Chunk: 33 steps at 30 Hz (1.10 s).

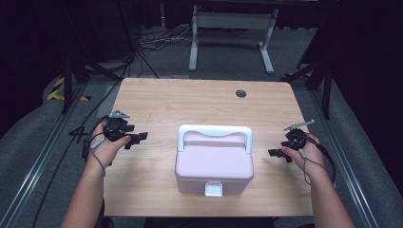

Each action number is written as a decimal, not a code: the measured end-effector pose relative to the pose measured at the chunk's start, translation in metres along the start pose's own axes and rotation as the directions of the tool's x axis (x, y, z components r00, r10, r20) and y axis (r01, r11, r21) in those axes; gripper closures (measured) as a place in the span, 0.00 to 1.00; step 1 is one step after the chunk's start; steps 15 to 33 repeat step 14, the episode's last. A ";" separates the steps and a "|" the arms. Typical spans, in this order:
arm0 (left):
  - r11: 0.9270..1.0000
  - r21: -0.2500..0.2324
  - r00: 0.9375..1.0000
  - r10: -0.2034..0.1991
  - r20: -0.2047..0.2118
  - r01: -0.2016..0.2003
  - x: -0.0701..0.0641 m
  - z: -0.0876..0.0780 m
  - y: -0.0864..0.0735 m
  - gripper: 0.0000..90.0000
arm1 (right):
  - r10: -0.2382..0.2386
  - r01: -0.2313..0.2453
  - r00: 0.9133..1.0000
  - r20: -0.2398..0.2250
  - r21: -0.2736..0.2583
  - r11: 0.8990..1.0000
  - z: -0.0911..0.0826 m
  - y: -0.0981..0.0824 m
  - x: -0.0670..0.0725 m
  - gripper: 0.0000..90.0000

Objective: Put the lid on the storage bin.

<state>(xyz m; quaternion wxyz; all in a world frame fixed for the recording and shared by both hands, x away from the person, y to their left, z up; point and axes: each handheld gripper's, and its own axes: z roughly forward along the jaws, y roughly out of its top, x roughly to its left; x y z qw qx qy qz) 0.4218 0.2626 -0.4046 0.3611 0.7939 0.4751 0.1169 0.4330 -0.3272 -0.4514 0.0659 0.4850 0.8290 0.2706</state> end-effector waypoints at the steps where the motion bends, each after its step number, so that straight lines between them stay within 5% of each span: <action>1: 1.000 0.003 1.000 0.004 0.000 -0.004 0.000 0.000 0.000 0.35 | 0.001 -0.001 1.000 -0.003 0.008 1.000 0.001 0.000 0.001 0.26; 33: 1.000 0.017 1.000 0.016 0.009 -0.016 -0.002 0.003 0.001 0.34 | -0.016 0.017 1.000 -0.007 0.021 1.000 0.004 -0.001 0.003 0.25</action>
